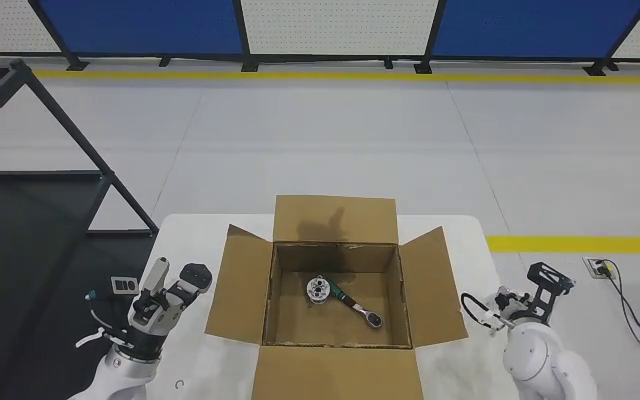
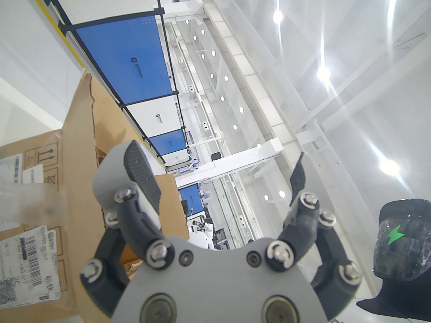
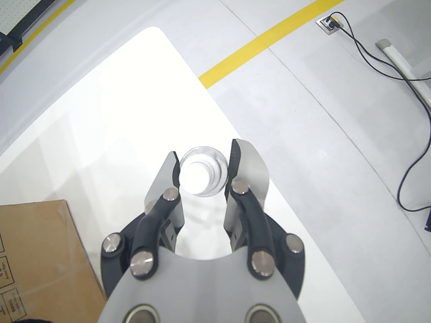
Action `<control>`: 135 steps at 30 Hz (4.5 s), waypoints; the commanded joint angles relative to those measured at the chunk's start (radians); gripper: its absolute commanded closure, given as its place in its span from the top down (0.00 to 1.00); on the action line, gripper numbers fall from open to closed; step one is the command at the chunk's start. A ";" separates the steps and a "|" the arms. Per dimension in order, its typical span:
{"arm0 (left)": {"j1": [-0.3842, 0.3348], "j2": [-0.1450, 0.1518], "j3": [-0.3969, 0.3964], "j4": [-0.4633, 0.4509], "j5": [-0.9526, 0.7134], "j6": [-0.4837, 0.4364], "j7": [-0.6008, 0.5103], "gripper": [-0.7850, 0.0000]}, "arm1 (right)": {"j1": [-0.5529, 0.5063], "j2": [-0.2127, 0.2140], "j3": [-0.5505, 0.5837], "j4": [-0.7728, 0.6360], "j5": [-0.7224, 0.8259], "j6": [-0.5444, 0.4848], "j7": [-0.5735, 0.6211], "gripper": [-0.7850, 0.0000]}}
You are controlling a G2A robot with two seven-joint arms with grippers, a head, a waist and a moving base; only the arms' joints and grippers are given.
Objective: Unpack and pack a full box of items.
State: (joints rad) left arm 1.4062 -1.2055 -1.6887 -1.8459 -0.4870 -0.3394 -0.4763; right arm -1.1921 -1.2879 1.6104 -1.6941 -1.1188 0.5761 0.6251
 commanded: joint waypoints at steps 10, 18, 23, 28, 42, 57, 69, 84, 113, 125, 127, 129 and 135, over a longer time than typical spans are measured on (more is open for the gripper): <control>0.000 0.000 0.000 0.000 0.000 0.000 0.000 1.00 | 0.038 -0.001 -0.029 0.042 -0.066 0.014 0.057 0.36; 0.000 0.000 0.000 0.000 0.000 0.000 0.000 1.00 | 0.052 -0.002 -0.031 0.062 -0.074 0.008 0.071 0.72; 0.000 0.000 0.000 0.000 0.000 0.000 0.000 1.00 | 0.040 -0.003 -0.015 0.027 -0.058 0.008 0.067 0.94; 0.000 0.000 0.000 0.000 0.000 0.000 0.000 1.00 | -0.001 -0.002 0.025 -0.060 -0.028 0.009 0.054 1.00; 0.002 0.000 0.002 -0.008 -0.001 0.006 0.004 1.00 | -0.222 -0.002 0.122 -0.618 0.134 -0.150 0.015 1.00; 0.043 0.001 -0.041 -0.030 -0.068 -0.030 -0.008 1.00 | 0.013 -0.001 -0.359 -0.656 -0.175 -0.372 0.259 1.00; 0.065 -0.001 -0.048 -0.038 -0.125 -0.033 -0.021 1.00 | 0.114 -0.023 -0.499 -0.529 -0.241 -0.273 0.331 1.00; 0.077 0.011 -0.081 -0.035 -0.031 0.085 -0.068 1.00 | 0.238 -0.049 -0.606 -0.287 -0.197 -0.346 0.325 1.00; 0.184 0.045 -0.086 -0.123 0.362 0.189 -0.147 0.00 | 0.372 -0.097 -0.672 -0.026 -0.134 -0.355 0.315 1.00; 0.170 0.052 -0.072 -0.121 0.384 0.201 -0.169 0.00 | 0.368 -0.108 -0.661 -0.005 -0.128 -0.385 0.316 1.00; 0.172 0.053 -0.075 -0.124 0.378 0.200 -0.167 0.00 | 0.370 -0.110 -0.661 0.003 -0.125 -0.392 0.317 1.00; 0.177 0.054 -0.080 -0.126 0.369 0.197 -0.161 0.00 | 0.373 -0.113 -0.662 0.013 -0.122 -0.399 0.318 1.00; 0.199 0.056 -0.105 -0.127 0.355 0.185 -0.138 0.00 | 0.391 -0.122 -0.666 0.046 -0.108 -0.419 0.318 1.00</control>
State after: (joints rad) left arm 1.6004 -1.1503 -1.7880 -1.9738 -0.1301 -0.1521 -0.6191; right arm -0.8049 -1.4079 0.9457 -1.6545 -1.2293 0.1617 0.9429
